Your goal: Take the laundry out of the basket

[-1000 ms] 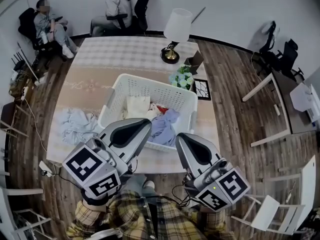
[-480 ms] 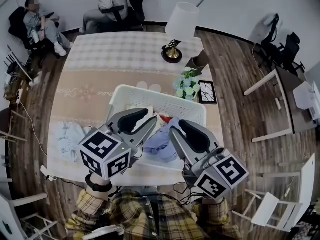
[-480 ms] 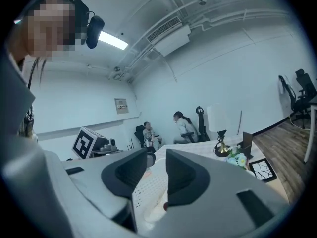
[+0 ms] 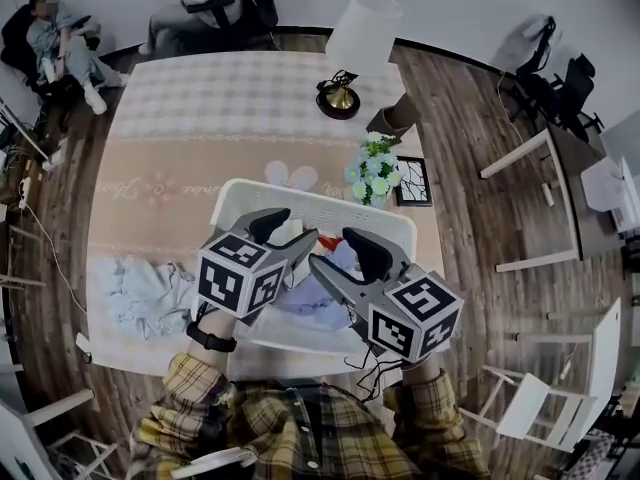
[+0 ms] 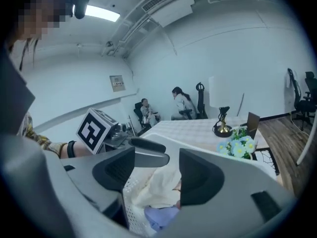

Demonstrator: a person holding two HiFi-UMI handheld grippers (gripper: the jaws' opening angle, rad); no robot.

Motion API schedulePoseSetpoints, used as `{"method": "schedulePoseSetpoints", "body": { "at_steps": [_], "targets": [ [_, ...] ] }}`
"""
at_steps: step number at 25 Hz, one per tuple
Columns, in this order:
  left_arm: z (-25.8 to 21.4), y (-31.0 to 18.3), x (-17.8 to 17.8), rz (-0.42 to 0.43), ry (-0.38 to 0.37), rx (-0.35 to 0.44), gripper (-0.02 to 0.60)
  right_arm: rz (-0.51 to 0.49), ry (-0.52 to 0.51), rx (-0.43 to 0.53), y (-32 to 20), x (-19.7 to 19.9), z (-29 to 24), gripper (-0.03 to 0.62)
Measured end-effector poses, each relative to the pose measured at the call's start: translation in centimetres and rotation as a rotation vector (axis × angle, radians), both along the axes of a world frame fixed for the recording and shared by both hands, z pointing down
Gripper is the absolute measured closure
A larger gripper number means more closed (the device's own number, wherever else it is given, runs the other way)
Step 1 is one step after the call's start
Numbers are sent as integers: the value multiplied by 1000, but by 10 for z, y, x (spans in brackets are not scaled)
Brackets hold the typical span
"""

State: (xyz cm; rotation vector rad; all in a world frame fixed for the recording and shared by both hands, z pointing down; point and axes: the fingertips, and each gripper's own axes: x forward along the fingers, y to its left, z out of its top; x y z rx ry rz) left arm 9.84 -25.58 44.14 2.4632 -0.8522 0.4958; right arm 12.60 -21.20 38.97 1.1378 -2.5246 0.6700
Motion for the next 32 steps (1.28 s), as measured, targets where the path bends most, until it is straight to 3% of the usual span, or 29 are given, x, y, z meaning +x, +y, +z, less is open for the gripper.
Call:
{"method": "schedulePoseSetpoints", "body": {
  "at_steps": [6,10,21,26,32],
  "targets": [
    [52,-12,3,-3,-105,-92,293,-22,126,-148,-4,-5,68,252],
    [87,-13,6,16,-144,-166,232,-42,269,-245,-1,1,113,220],
    [147,-2,-3,73,-295,-249,230,-121,626,-520,25,30,227,191],
    [161,5,-3,117,-357,-246,225,-114,636,-617,35,33,247,189],
    [181,23,-4,135,-373,-347,222,-87,585,-704,43,32,261,192]
  ]
}}
